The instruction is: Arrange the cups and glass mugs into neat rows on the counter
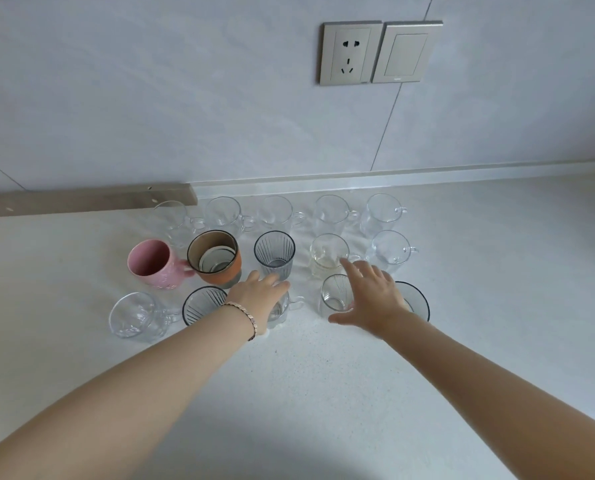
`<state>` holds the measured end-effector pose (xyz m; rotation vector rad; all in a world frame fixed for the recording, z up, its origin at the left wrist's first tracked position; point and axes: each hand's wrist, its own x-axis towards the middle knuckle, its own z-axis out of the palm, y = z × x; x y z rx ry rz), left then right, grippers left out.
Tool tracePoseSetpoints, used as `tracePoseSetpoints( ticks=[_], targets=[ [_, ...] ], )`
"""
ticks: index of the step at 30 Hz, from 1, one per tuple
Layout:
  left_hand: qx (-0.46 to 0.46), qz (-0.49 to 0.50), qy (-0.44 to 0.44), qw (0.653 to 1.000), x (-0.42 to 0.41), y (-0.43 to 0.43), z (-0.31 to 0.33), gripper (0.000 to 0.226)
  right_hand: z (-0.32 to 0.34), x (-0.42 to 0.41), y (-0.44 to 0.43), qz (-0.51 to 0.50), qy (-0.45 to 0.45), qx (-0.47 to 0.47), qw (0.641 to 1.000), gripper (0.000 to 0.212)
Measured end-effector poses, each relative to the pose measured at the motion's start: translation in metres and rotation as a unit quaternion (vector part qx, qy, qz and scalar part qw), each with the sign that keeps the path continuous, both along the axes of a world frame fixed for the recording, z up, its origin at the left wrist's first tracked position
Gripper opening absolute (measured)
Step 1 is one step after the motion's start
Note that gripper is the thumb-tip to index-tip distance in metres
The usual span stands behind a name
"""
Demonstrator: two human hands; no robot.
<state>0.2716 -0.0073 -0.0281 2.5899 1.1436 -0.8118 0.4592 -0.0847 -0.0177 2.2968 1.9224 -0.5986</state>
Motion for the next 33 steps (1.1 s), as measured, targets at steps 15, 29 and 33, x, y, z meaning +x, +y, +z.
tracePoseSetpoints(
  ticks=[15, 29, 33],
  targets=[
    [0.043, 0.134, -0.144, 0.980, 0.013, -0.053, 0.006, 0.023, 0.008, 0.065, -0.040, -0.129, 0.046, -0.084, 0.987, 0.096],
    [0.018, 0.228, -0.095, 0.969, -0.002, -0.072, 0.000, 0.025, 0.009, 0.064, -0.030, -0.139, -0.029, -0.067, 0.988, 0.095],
    [0.009, 0.263, -0.098, 0.960, -0.021, -0.072, 0.004, 0.025, 0.026, 0.036, -0.016, -0.049, -0.023, 0.021, 0.998, 0.060]
  ],
)
